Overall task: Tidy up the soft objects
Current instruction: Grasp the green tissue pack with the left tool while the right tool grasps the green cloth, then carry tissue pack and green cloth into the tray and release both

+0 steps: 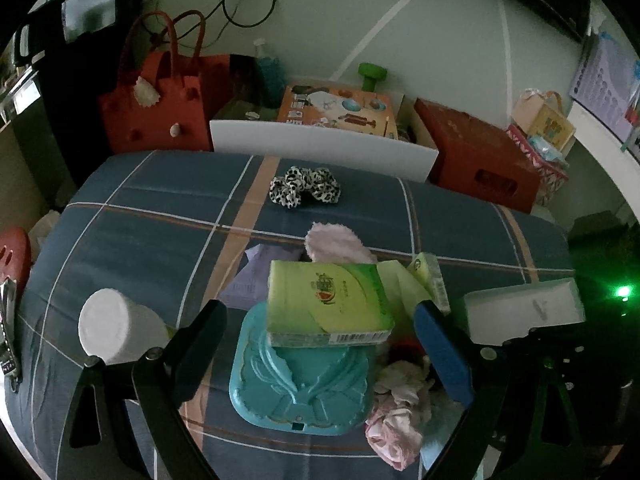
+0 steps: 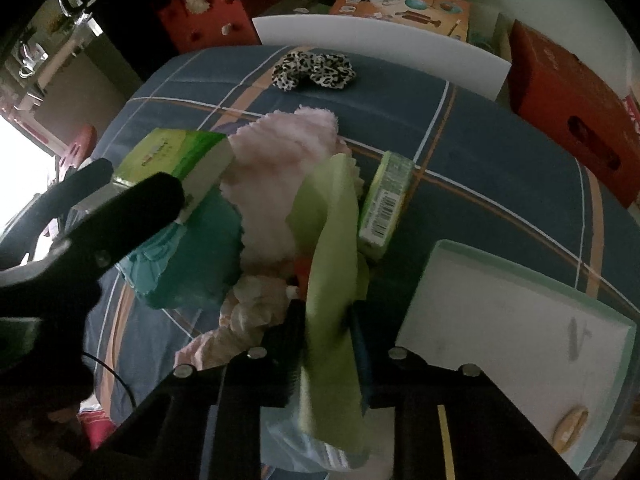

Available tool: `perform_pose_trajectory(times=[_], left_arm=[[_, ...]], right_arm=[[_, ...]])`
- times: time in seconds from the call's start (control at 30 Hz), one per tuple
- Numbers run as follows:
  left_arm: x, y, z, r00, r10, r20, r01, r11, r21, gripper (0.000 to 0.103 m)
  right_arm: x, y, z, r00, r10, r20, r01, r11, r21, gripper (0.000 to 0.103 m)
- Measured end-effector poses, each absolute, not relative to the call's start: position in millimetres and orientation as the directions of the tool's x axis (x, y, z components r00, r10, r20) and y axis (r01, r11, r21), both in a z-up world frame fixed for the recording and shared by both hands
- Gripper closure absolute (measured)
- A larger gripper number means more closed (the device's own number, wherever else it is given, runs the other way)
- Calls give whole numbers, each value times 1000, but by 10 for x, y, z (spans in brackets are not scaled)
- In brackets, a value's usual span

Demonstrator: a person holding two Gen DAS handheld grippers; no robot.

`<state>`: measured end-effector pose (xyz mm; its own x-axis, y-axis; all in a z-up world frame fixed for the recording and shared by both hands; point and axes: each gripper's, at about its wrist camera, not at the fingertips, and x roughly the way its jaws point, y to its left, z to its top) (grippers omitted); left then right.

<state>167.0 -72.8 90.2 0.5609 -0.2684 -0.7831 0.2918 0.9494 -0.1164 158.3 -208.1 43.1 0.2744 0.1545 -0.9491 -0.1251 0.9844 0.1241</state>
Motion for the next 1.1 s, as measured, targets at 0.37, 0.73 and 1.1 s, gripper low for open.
perform_pose_trajectory(times=[0.37,0.73,1.1], left_arm=[[1686,-729,854,572,-238,-785,280,956,-85,38],[1659,-590,1002,610,-244,-754,246,963,-112,38],[1627,-549,1062,625,-250,-739,232,964,-130,38]], right_arm=[[1552,-2172,463,289,162,-944,-124,984,131,87],[1576,-2217,612,302,234,-924,-129,970,204,99],[1577,-2276,887,348,341,-873,-122,940,319,99]])
